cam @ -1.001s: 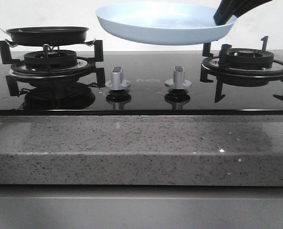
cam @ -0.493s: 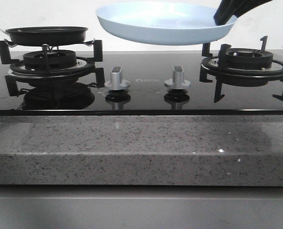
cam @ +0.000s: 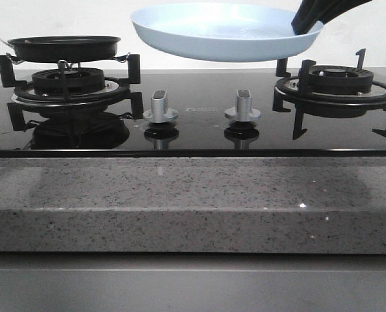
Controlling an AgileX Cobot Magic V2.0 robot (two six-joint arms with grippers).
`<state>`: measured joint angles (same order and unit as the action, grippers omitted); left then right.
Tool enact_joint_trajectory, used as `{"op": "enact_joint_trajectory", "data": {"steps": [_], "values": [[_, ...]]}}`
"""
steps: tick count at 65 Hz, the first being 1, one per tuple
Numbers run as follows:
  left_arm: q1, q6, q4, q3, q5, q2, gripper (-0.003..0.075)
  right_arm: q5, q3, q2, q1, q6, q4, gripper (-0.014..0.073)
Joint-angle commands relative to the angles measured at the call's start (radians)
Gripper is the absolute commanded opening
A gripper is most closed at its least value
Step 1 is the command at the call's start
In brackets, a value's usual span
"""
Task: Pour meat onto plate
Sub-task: 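Grasp the pale green handle of the black frying pan with the left gripper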
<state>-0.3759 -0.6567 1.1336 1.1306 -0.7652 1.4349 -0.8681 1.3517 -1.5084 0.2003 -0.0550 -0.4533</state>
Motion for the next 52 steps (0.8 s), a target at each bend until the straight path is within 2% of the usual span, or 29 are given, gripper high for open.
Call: {"op": "enact_joint_trajectory", "data": {"steps": [1, 17, 35, 52], "values": [[-0.003, -0.023, 0.122, 0.063, 0.001, 0.029, 0.0536, 0.036, 0.03, 0.044, -0.001, -0.008, -0.034, -0.0071], [-0.003, -0.023, 0.208, 0.146, -0.04, 0.163, 0.0536, 0.036, 0.03, 0.044, -0.001, -0.008, -0.034, -0.0071], [0.054, -0.023, 0.273, 0.231, -0.031, 0.281, 0.0536, 0.036, 0.03, 0.044, -0.001, -0.008, -0.034, -0.0071], [0.099, -0.023, 0.315, 0.246, -0.025, 0.305, 0.0533, 0.036, 0.03, 0.044, -0.001, -0.008, -0.034, -0.0071]]}}
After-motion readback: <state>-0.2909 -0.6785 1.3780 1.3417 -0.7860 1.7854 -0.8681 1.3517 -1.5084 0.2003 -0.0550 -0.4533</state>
